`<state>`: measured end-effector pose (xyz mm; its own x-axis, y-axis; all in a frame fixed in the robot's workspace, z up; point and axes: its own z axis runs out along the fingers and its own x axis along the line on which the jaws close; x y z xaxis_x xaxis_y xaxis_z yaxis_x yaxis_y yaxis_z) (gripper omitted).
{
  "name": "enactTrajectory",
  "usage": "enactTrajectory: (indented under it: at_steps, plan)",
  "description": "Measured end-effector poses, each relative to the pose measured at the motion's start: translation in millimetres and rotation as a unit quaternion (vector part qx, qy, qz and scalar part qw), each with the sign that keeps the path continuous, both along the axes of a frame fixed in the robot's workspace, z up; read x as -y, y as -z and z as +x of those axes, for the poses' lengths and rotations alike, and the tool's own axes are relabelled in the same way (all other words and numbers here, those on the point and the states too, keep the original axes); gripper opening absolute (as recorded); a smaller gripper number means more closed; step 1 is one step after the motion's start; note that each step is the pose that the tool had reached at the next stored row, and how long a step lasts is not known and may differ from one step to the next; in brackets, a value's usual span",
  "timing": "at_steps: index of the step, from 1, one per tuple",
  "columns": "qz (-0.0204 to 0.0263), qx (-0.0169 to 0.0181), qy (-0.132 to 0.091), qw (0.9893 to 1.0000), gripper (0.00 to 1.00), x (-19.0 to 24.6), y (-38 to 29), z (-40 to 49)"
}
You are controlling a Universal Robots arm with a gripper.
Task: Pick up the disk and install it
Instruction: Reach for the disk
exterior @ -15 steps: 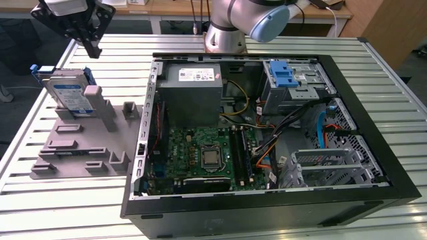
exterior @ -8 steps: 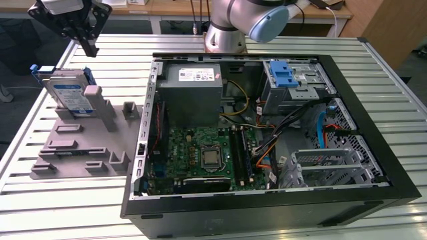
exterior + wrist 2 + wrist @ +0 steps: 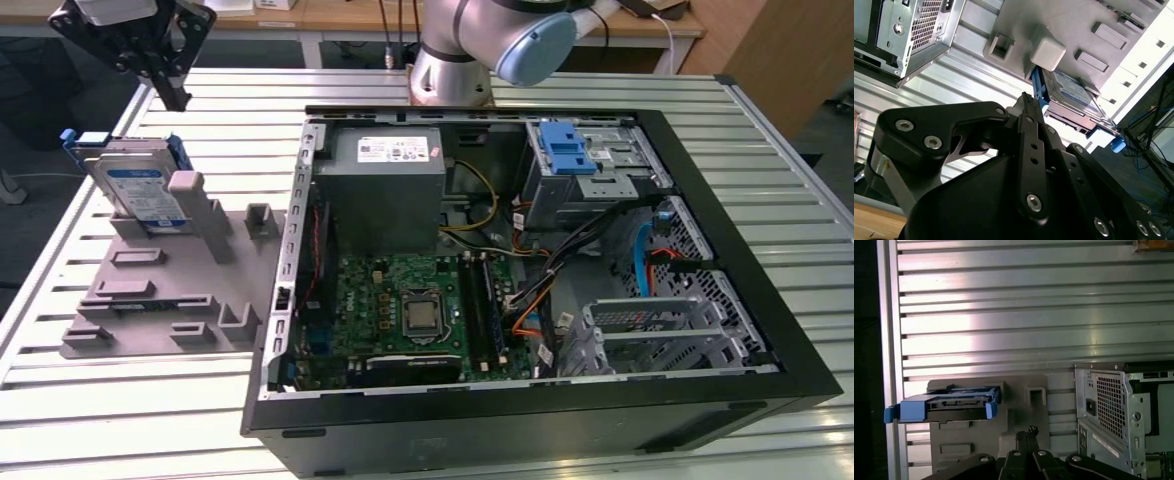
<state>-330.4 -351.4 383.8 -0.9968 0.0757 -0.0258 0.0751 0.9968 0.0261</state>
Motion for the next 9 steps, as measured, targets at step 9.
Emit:
enactTrajectory:
  at_steps: [9]
  plan:
    - [0.0000,0.0000,0.000,1.0000,0.11,-0.5,0.3,-5.4]
